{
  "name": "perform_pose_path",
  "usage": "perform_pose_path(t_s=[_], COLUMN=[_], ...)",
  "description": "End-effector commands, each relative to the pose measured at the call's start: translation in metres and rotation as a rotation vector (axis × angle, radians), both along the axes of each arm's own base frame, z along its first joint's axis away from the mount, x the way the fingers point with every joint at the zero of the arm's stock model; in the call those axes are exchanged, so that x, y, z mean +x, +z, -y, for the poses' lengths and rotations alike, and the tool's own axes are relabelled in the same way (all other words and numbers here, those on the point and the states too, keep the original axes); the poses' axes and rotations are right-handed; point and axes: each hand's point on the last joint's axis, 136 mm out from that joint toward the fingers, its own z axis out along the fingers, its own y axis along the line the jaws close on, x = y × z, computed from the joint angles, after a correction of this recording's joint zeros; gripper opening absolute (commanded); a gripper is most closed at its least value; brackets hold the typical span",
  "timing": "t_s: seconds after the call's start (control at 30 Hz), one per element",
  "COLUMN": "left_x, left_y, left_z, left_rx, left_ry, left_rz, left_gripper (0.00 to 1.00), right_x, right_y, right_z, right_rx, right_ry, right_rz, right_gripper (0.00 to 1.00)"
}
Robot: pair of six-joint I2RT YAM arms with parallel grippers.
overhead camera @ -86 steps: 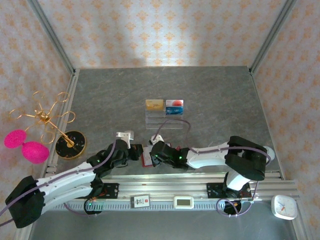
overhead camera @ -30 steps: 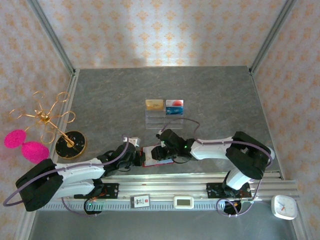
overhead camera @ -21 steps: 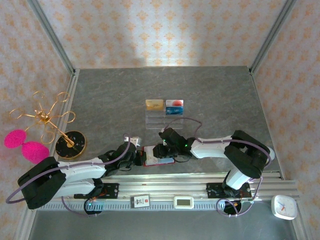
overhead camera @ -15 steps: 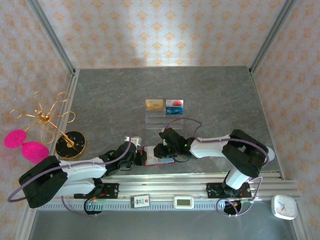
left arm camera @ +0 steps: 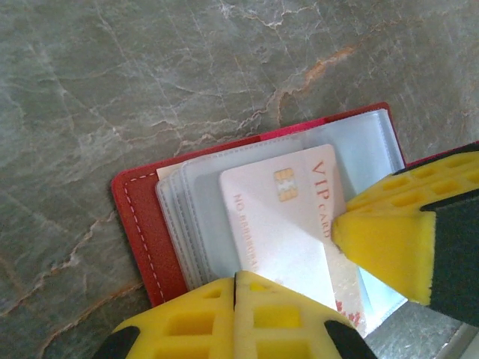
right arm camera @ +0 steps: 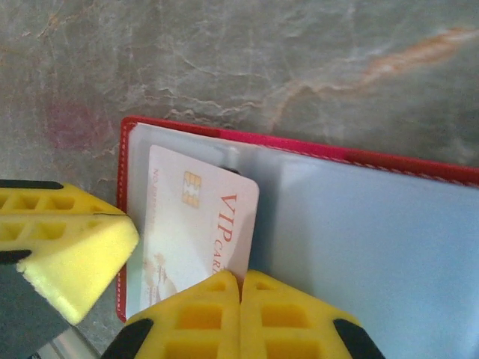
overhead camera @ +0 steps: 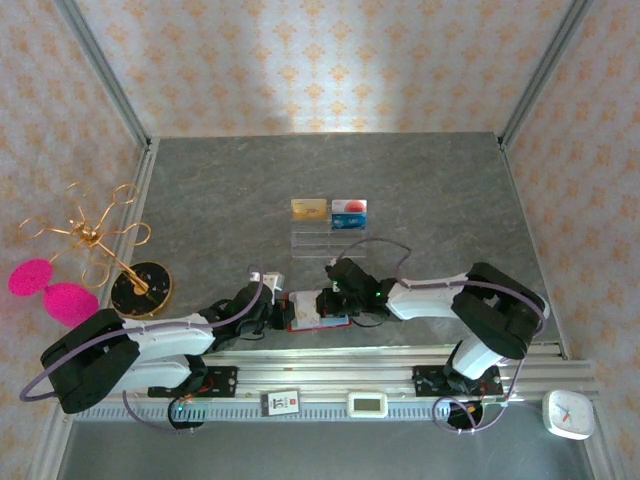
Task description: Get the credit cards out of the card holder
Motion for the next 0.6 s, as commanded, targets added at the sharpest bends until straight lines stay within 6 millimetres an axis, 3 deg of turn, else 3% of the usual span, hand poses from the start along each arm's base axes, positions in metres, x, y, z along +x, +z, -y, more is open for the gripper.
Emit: perform_pose_path(t_s=[0.0, 0.1, 0.2, 0.27, 0.43, 0.57], left_x=[-0.013, -0.002, 0.008, 0.010, 0.003, -0.003], left_y=[-0.023, -0.003, 0.026, 0.035, 0.021, -0.008], left_z=[-0.020, -0.017, -0.001, 0.009, 0.031, 0.025], left_rx=[0.089, 0.063, -0.021, -0.048, -0.027, 0.034], left_ry=[-0.005, 0.005, -0.011, -0.031, -0.099, -0.092], left_rz=[-0.059, -0.007, 0.055, 0.064, 0.031, -0.035], left_gripper=[0.00, 0.00, 0.00, 0.00, 0.00, 0.00], right_x=[-0.002, -0.004, -0.005, -0.005, -0.005, -0.006], right_y=[-0.007, -0.006, -0.007, -0.007, -0.006, -0.007], right_z=[0.022, 0.020, 0.017, 0.016, 0.014, 0.013], right_rx=[-0.058, -0.040, -0.026, -0.023, -0.011, -0.006], right_ry=[-0.061, -0.051, -0.041, -0.040, -0.029, -0.022], right_rz=[0.011, 0.011, 0.002, 0.004, 0.009, 0.003], right_gripper=[0.00, 0.00, 0.00, 0.00, 0.00, 0.00])
